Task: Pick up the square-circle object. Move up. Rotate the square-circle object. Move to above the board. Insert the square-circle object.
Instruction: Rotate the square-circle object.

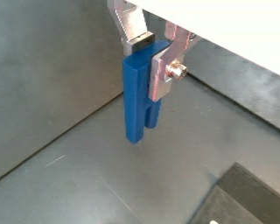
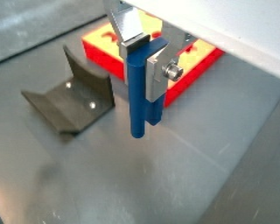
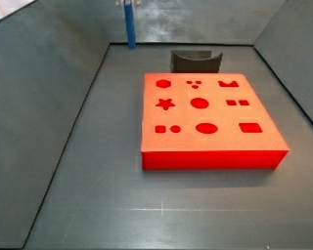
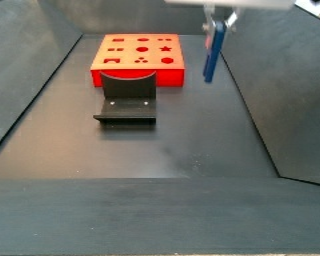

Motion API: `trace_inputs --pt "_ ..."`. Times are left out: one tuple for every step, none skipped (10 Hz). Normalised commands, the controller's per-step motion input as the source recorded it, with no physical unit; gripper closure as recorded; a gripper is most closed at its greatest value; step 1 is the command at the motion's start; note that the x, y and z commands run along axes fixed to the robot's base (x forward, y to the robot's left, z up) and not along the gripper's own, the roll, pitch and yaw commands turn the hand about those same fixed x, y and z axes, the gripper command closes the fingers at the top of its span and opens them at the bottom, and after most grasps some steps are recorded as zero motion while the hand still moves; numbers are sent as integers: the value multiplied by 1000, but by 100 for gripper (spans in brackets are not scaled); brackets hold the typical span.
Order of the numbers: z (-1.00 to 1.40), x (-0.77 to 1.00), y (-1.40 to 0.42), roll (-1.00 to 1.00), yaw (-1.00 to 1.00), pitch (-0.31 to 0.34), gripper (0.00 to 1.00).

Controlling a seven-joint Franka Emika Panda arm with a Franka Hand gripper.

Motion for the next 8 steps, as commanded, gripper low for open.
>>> trace_inputs --pt "1000 188 -159 36 18 86 100" --pt "1000 170 -144 42 19 84 100" --pt "848 111 -96 52 21 85 100" --pt "684 72 -67 59 23 89 100" --pt "467 37 -33 68 22 88 100" --pt "357 26 -26 73 23 86 100" --pt "0 0 0 18 -1000 119 100" --pt "-107 25 10 3 -1000 115 100"
